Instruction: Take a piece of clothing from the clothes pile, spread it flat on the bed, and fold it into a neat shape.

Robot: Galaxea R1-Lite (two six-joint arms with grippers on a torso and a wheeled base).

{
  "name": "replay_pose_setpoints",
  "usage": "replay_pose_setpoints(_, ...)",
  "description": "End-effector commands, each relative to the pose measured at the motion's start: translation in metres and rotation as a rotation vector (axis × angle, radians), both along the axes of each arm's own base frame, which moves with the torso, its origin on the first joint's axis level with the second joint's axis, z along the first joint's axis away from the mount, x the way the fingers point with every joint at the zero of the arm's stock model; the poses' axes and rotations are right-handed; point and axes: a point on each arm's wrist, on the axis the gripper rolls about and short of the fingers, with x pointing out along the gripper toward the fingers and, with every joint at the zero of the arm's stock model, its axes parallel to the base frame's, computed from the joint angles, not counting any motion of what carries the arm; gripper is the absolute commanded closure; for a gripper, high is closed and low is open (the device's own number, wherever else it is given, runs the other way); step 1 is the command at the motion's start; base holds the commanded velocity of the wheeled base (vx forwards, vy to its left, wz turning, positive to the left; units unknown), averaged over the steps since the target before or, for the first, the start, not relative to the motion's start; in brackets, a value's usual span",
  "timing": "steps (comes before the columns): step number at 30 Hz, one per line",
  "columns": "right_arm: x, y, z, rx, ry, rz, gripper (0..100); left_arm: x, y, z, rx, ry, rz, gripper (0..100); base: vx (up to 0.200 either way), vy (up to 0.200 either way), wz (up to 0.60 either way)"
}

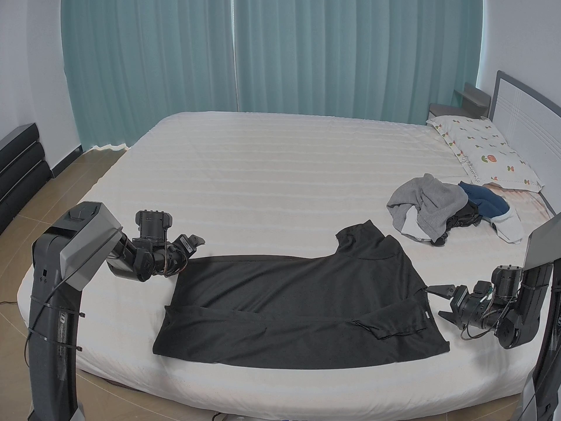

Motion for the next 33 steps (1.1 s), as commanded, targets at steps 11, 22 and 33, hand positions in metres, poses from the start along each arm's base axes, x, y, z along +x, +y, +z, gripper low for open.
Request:
replay_pose_setpoints(11, 0.000, 0.000, -0.001, 0.001, 0.003, 0.001, 0, -0.001, 0.001, -0.005, 0.026, 0.015, 0.034, 0, 0.000, 0.000, 0.00)
replay_pose_setpoints(22, 0.000, 0.000, -0.001, 0.001, 0.003, 0.001, 0, -0.017, 0.001, 0.003, 0.038, 0.045, 0.031, 0, 0.000, 0.000, 0.00)
replay_pose_setpoints(33, 0.000, 0.001, -0.001, 0.001, 0.005, 0.003, 0, -0.016, -0.005, -0.010, 0.085, 0.056, 0.019, 0, 0.000, 0.000, 0.00)
